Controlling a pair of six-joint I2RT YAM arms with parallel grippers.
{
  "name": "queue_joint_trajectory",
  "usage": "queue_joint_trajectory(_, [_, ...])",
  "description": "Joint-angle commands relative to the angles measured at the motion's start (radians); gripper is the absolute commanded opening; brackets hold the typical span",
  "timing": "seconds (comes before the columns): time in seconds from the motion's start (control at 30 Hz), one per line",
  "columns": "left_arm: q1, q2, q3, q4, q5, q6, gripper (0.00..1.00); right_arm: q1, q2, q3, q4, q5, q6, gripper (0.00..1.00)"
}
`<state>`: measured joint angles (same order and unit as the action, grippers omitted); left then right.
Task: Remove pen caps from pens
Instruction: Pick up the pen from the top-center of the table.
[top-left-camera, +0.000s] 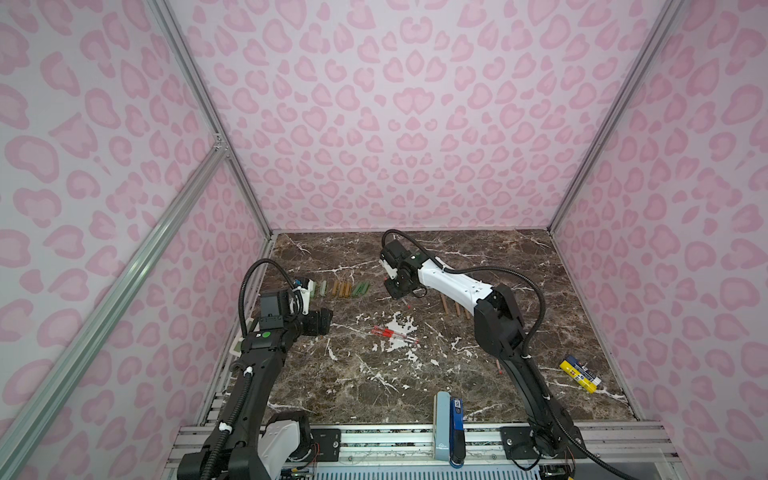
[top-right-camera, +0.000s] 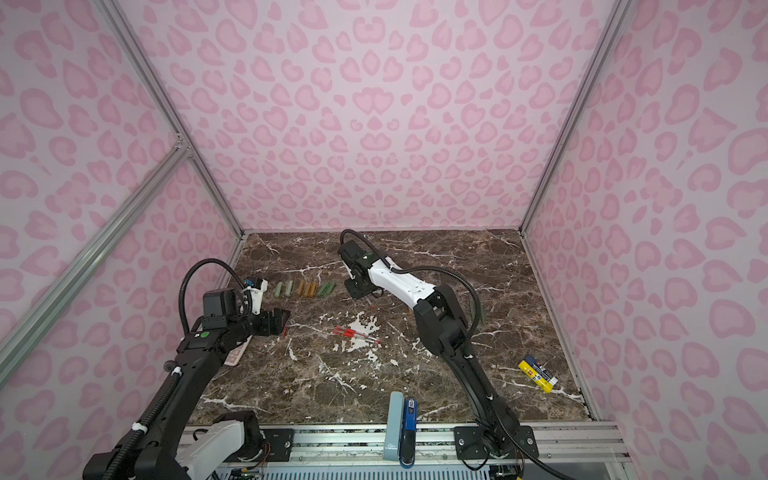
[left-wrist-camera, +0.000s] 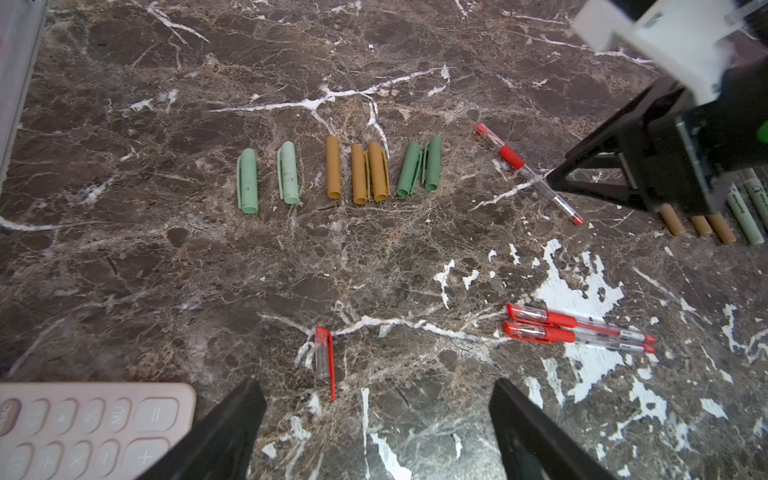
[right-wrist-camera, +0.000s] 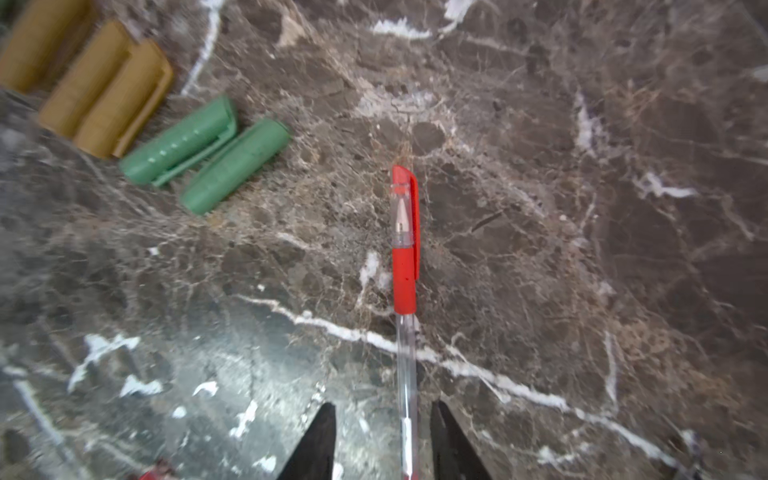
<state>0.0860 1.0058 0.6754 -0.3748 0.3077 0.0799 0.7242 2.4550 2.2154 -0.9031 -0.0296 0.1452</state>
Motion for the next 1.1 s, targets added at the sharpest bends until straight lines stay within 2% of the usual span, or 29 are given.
queue_joint_trajectory(0.0, [0.002,-0.008,0.006,0.025,0.014,0.009,0.89,-0.003,0.068,0.087,-0.127,0.030,-0.035,0.38])
queue_joint_trajectory(0.23, [0.002,-0.009,0.012,0.013,0.017,0.007,0.90,-0.005,0.142,0.156,-0.172,0.030,-0.038,0.30])
queue_joint_trajectory(0.63, [0.006,0.007,0.033,0.002,0.019,-0.005,0.89,-0.004,0.121,0.098,-0.155,0.042,-0.036,0.03])
queue_joint_trajectory(0.87, [0.006,0.013,0.046,-0.001,0.064,-0.028,0.89,0.030,-0.027,-0.020,-0.125,0.064,-0.017,0.00])
queue_joint_trajectory(0.97, [0.006,0.017,0.094,-0.042,0.087,-0.053,0.87,0.038,-0.137,-0.141,-0.048,0.033,0.023,0.00])
queue_joint_trajectory(1.07, [0.006,0.023,0.133,-0.035,0.076,-0.096,0.89,0.043,-0.258,-0.286,0.074,-0.015,0.070,0.00])
